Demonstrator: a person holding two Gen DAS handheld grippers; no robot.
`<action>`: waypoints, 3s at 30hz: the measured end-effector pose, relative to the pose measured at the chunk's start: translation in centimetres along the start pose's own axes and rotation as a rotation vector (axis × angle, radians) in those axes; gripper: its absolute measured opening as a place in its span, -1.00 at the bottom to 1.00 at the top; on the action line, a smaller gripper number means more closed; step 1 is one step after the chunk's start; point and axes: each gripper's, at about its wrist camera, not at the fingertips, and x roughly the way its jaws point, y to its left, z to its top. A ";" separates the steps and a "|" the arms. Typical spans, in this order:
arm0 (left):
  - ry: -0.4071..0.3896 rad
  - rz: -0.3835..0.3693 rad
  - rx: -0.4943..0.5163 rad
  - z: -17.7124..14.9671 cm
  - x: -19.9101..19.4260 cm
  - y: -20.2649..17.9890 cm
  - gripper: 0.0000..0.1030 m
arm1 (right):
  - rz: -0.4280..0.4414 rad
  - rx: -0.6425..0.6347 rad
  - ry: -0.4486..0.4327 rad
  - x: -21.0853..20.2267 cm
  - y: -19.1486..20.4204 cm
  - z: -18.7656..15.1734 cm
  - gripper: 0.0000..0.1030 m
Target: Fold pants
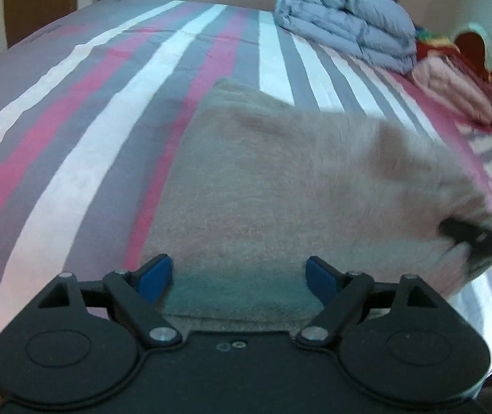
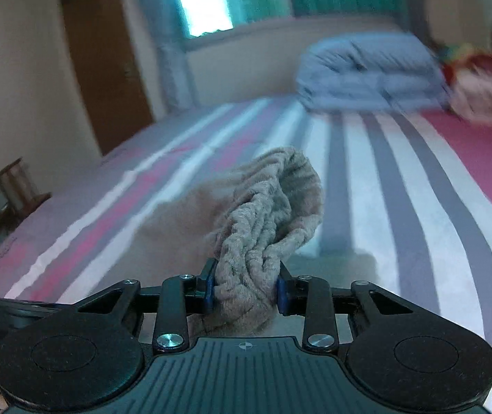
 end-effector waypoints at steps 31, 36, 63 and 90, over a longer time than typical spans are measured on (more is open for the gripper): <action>-0.005 -0.003 0.116 -1.4 0.3 -4.0 0.63 | -0.087 0.239 0.163 0.4 -6.1 -4.7 0.01; 0.018 -0.058 0.005 0.0 -0.2 -1.8 0.60 | -0.094 0.205 0.081 -2.5 -5.2 -3.5 0.19; 0.075 0.019 -0.012 12.6 12.6 -1.8 -1.00 | -0.141 -0.206 0.122 15.1 -1.4 0.8 -0.89; 0.074 -0.001 -0.069 12.6 13.4 -0.6 -1.00 | 0.051 -0.360 0.230 11.7 3.9 -3.8 -0.86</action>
